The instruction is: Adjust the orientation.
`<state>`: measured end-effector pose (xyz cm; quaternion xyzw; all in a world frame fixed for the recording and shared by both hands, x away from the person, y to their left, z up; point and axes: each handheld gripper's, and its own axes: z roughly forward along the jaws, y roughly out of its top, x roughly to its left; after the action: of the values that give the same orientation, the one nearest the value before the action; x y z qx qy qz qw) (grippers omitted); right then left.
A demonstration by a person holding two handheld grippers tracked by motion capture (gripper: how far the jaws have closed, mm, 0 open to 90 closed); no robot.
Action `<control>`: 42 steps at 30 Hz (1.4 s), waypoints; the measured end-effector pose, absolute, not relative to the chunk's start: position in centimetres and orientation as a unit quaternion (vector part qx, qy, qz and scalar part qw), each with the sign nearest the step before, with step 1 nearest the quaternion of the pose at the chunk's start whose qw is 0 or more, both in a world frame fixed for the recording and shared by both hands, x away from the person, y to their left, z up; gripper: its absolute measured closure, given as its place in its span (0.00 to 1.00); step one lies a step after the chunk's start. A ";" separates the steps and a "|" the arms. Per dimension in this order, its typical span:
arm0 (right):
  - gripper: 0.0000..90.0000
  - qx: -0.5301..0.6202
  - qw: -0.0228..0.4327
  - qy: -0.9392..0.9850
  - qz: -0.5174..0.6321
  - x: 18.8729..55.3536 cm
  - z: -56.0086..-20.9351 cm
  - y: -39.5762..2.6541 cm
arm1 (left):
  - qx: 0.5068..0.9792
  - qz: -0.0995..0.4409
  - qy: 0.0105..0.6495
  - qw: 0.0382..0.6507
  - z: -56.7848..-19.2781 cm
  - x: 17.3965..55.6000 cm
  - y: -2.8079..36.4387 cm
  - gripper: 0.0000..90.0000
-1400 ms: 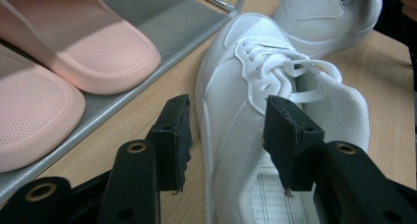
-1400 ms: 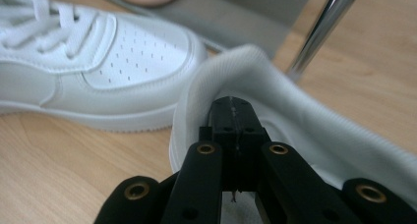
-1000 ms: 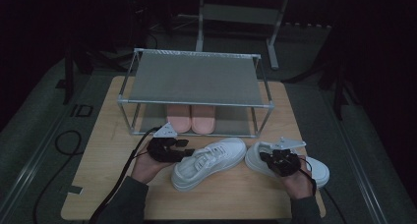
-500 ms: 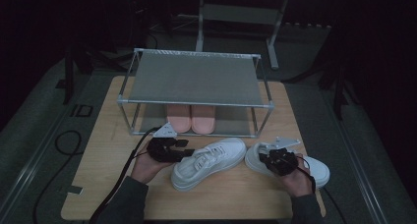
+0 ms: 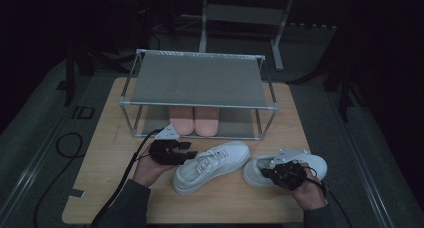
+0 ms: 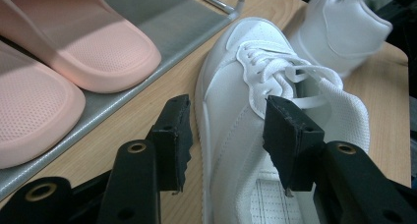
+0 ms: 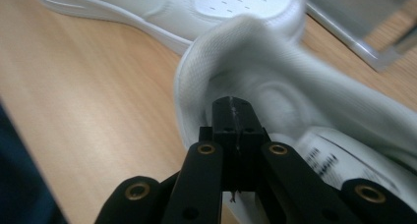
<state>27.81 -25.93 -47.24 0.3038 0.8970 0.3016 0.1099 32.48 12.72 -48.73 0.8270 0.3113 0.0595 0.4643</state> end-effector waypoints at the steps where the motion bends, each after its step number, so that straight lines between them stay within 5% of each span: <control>1: 1.00 0.302 0.107 0.896 0.309 27.7 -47.2 -26.0 | 0.827 0.059 0.311 0.465 -48.7 32.5 12.7 0.59; 32: 1.00 0.238 0.080 0.882 0.400 25.1 -45.5 -19.9 | 0.827 0.058 0.310 0.466 -48.7 32.5 12.7 0.59; 42: 0.96 0.330 0.166 0.825 0.428 25.8 -44.8 -24.3 | 0.827 0.058 0.310 0.466 -48.7 32.5 12.7 0.59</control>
<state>25.80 -24.29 -44.76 0.3297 0.8247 0.4284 0.1665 32.46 12.71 -48.71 0.8268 0.3096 0.0585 0.4659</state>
